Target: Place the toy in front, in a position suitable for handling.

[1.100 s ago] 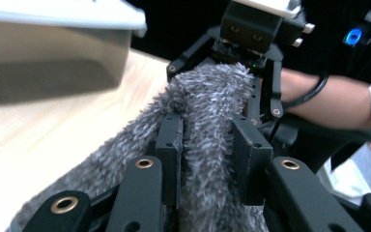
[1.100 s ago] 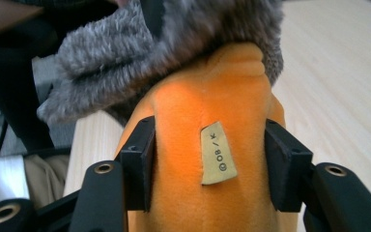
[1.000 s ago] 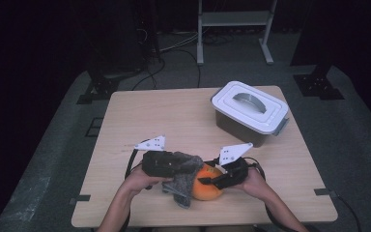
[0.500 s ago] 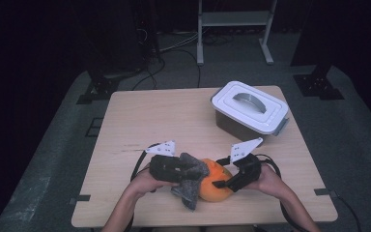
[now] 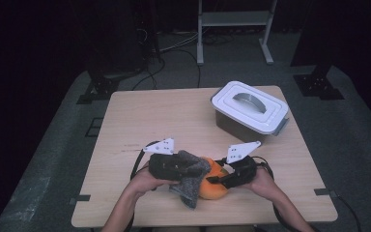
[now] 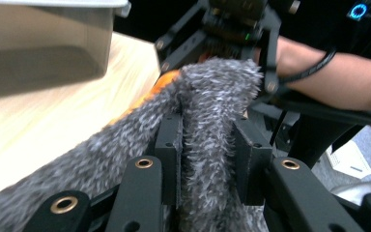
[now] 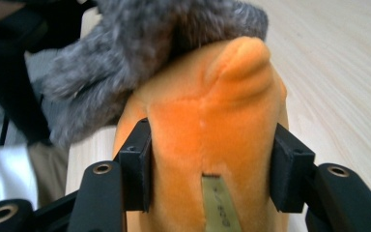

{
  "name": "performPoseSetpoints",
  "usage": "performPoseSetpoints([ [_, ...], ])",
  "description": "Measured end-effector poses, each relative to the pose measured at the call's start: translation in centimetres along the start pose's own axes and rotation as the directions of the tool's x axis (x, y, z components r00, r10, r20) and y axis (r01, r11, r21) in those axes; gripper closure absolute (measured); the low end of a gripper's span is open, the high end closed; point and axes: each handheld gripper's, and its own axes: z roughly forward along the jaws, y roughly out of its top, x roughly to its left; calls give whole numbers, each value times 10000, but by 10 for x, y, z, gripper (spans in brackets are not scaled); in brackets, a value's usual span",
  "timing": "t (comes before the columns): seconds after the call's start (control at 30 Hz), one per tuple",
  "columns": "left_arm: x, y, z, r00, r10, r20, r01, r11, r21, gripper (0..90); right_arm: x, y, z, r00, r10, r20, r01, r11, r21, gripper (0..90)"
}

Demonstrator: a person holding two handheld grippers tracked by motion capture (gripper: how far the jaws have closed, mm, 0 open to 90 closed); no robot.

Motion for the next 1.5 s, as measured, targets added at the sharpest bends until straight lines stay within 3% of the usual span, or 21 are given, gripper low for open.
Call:
performPoseSetpoints([
  [0.17,-1,2,-6,10000,15,-42,-16,9998,-185,680,-2,3,11,9993,256,-284,-264,9992,-293,438],
  [0.3,-2,0,-1,9973,573,-462,-538,9959,725,680,-6,0,10,9990,180,-405,-183,9998,-72,433],
  [0.4,1,-4,-2,9981,452,-412,-417,9959,803,680,-9,-4,6,9989,174,-445,-174,9998,11,432],
  [0.63,8,-13,-7,9966,283,-772,-187,9923,1222,679,-18,-12,-6,9983,256,-518,-256,9997,11,432],
  [0.77,11,-15,-7,9978,100,-661,-29,9943,1063,680,-21,-18,-12,9976,334,-613,-343,9993,-143,432],
  [0.9,8,-10,-7,9985,146,-525,-107,9973,729,682,-18,-17,-12,9980,57,-635,-64,9999,-108,438],
  [1.03,1,2,-9,9993,234,-296,-236,9997,-91,681,-7,-14,-7,9924,-753,-972,758,9971,5,456],
  [1.1,-2,5,-7,9986,389,-366,-388,9992,36,681,-2,-12,-4,9877,-1145,-1063,1159,9932,70,456],
  [1.2,-3,3,-3,9978,444,-483,-424,9983,406,681,-2,-10,-3,9863,-1278,-1047,1302,9914,162,452],
  [1.27,-1,0,2,9983,265,-511,-236,9982,555,681,-4,-9,-4,9930,-800,-871,830,9961,314,327],
  [1.3,0,-4,7,9991,-20,-414,40,9988,480,681,-4,-7,-4,9965,-322,-765,361,9981,500,267],
  [1.33,0,-4,7,9991,-20,-414,40,9988,480,681,-4,-7,-4,9965,-322,-765,361,9981,500,267],
  [1.4,-2,-1,9,9993,12,-386,9,9984,561,681,6,-1,-5,9997,-75,-224,98,9948,1015,195],
  [1.5,-5,0,11,9992,-1,-395,24,9983,589,681,13,2,-5,9997,217,104,-227,9934,1123,184],
])
